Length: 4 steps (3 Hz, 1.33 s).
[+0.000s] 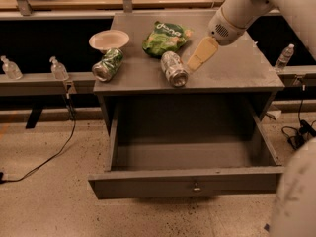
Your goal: Place 7up can into top drawer
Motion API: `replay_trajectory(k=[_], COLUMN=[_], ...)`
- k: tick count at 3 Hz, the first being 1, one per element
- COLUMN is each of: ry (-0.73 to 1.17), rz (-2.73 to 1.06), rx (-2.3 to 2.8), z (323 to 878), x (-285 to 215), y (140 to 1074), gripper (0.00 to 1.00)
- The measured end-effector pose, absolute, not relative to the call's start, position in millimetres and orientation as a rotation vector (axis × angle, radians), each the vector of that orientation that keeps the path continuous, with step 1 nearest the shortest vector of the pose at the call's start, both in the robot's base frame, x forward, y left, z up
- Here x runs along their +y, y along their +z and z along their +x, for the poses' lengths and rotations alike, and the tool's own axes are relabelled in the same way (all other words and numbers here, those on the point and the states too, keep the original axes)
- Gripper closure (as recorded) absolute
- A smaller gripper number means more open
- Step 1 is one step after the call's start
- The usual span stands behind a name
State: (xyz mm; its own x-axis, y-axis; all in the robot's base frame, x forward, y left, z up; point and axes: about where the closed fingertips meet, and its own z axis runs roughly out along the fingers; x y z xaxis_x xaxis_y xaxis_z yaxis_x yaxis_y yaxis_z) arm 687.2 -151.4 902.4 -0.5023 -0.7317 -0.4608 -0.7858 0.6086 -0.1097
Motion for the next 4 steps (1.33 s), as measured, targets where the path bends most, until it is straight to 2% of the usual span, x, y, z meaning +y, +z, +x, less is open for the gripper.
replay_trajectory(k=[2, 4], ry=[0.195, 0.218], rz=[-0.912, -0.617], rx=[2.628, 2.802], z=[725, 725], x=[-97, -92], y=[888, 865], gripper=[0.0, 0.0])
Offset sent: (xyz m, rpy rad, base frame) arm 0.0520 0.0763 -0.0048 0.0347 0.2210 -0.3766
